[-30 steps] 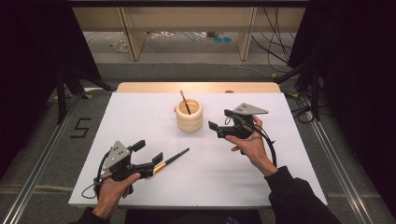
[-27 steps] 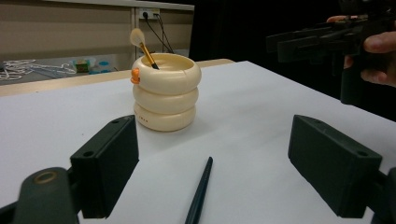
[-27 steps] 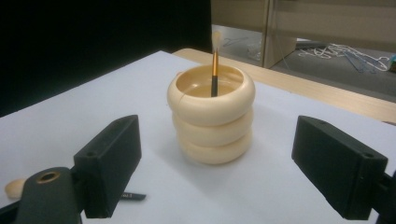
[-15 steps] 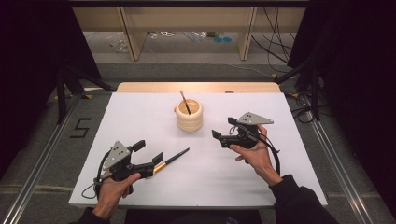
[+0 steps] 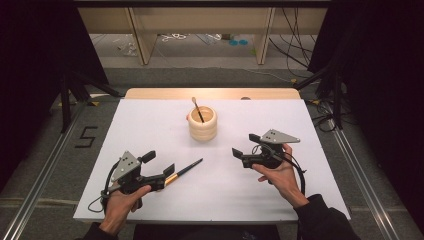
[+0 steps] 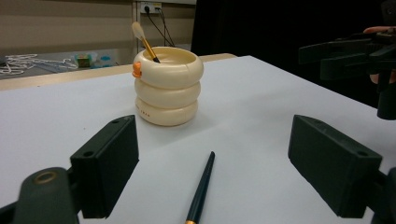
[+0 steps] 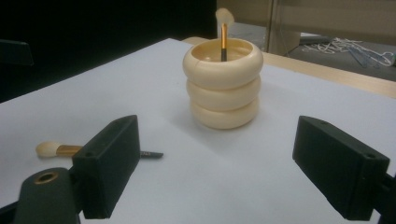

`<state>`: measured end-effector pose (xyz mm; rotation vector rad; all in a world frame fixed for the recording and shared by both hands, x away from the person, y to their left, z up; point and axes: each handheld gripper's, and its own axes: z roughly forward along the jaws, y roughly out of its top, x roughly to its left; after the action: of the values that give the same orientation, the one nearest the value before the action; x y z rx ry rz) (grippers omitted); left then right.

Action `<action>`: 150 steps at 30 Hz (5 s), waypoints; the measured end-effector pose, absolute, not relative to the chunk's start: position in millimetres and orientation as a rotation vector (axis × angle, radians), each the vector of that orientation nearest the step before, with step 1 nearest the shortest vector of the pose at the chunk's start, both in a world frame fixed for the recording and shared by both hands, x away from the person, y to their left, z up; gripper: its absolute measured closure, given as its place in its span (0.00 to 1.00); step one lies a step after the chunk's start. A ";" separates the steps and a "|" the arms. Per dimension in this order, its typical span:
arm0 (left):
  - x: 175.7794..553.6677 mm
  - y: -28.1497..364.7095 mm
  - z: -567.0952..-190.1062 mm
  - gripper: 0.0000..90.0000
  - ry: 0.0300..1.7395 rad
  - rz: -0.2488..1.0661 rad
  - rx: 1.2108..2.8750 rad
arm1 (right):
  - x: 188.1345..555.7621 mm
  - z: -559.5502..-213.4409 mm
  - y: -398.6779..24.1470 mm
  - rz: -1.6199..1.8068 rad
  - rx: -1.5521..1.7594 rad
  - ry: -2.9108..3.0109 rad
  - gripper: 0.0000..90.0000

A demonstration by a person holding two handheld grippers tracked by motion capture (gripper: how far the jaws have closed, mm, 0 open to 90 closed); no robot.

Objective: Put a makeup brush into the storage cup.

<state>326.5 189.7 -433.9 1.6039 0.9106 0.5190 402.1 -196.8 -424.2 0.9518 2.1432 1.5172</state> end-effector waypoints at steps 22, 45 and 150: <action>326.1 191.2 -437.4 0.17 0.939 0.507 1.622 | 382.2 -431.9 -207.3 1.481 0.954 2.177 0.18; 332.9 184.5 -438.2 0.18 0.908 0.483 1.648 | 365.8 -434.0 -220.0 1.482 0.996 2.167 0.18; 438.6 109.1 -455.7 0.79 0.725 0.021 2.907 | 356.7 -438.4 -215.0 1.436 0.955 2.243 0.18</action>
<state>438.6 109.1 -455.7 2.9075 0.7246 0.0213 356.7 -215.0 -438.4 0.9551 2.2431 1.4358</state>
